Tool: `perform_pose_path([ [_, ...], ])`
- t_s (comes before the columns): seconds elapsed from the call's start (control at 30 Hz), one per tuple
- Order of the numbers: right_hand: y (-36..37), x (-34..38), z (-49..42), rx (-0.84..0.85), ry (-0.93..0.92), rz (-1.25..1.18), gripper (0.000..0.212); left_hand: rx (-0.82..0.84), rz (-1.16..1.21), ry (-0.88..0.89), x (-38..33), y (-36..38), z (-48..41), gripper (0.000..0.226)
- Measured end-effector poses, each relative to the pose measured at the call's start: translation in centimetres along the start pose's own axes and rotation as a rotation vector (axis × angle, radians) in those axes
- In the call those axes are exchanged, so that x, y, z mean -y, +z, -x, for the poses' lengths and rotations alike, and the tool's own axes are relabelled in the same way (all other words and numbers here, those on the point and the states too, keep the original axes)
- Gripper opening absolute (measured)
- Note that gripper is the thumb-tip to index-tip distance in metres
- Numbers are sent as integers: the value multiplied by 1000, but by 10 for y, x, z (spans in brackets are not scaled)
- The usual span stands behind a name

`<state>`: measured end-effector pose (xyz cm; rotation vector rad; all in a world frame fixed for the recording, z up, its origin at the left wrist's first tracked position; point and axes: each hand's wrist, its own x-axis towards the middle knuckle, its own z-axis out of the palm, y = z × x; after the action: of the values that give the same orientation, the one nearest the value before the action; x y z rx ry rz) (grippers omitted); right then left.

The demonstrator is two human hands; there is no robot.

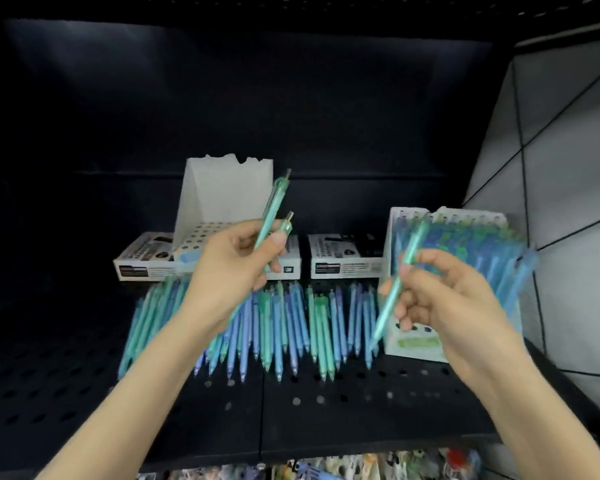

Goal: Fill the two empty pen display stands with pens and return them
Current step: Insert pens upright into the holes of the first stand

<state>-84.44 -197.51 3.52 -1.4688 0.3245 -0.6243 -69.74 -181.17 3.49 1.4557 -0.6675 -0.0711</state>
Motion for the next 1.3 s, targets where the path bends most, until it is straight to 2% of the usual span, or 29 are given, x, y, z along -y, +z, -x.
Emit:
perform_pose_path([
  [0.07,-21,6,3,-117,-93,-4,6,42,-13,29,3,20,-4,19],
  [0.2,-56,7,0,-356,-234,127,10,151,-93,126,9,52,-9,24],
  [0.27,-65,3,-2,-417,-281,222,13,193,-92,166,10,63,-9,28],
  [0.47,-70,-8,-3,-473,-400,475,15,227,-72,181,13,78,-6,31],
  [0.7,-71,-26,-15,-459,-368,694,12,244,-121,150,18,77,-3,24],
  [0.83,-70,-35,-18,-425,-351,895,8,280,-174,154,20,77,0,23],
  [0.97,-69,-37,-18,-470,-376,1010,16,299,-154,144,17,76,3,22],
  [1.1,-69,-31,-19,-455,-291,1069,26,312,-97,122,15,76,4,20],
  [1.17,-66,-26,-15,-542,-319,1154,27,322,-70,104,14,76,5,19],
  [1.23,-58,-21,-4,-629,-460,1132,33,341,-47,96,13,77,7,19],
  [1.3,-43,-14,8,-510,-524,904,31,370,-30,95,11,79,8,19],
])
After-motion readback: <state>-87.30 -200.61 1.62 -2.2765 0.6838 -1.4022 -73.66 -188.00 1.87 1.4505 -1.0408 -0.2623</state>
